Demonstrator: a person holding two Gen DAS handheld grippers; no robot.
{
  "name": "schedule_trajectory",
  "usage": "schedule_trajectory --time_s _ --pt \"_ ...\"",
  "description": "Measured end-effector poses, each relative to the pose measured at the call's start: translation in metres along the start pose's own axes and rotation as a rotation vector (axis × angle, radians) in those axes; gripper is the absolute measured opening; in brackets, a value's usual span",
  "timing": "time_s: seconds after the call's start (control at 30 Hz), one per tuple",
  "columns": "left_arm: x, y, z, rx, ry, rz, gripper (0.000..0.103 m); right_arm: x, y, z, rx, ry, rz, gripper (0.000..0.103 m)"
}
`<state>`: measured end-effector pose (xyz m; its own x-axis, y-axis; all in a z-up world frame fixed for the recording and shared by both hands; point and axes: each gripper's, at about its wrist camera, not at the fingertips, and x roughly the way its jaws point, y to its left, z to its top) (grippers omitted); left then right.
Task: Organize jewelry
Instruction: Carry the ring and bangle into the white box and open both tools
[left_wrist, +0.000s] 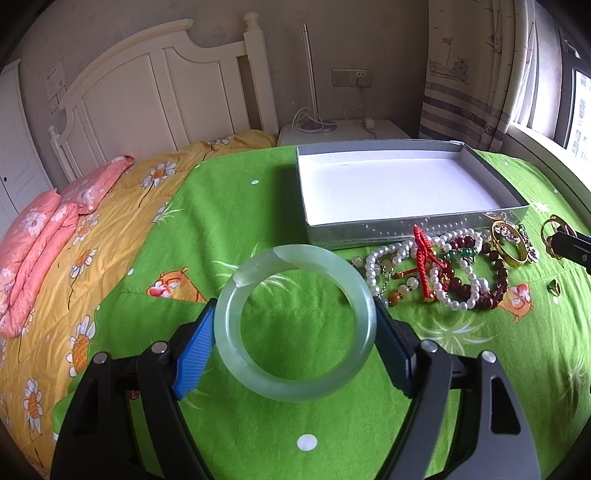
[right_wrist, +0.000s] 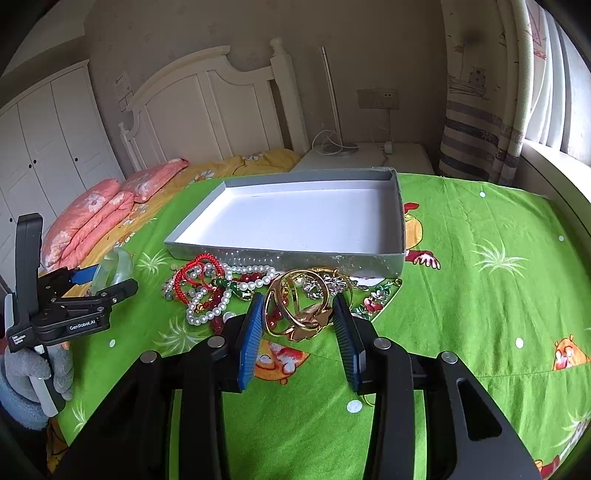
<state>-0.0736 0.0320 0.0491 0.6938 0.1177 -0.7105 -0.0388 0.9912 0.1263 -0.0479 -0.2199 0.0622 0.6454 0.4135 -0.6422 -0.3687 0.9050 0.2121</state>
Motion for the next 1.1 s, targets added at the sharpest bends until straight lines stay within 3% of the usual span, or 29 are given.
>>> schedule_trajectory --time_s 0.37,0.77,1.1 --pt "0.0 -0.009 0.016 0.033 -0.021 0.001 0.078 0.008 0.0 0.009 -0.011 -0.003 -0.005 0.038" --pt "0.011 -0.033 0.057 0.068 -0.073 -0.038 0.078 0.027 -0.003 0.044 -0.03 -0.031 -0.013 0.038" --pt "0.067 -0.054 0.105 0.067 -0.022 -0.109 0.078 0.087 -0.023 0.073 -0.015 0.035 -0.079 0.038"
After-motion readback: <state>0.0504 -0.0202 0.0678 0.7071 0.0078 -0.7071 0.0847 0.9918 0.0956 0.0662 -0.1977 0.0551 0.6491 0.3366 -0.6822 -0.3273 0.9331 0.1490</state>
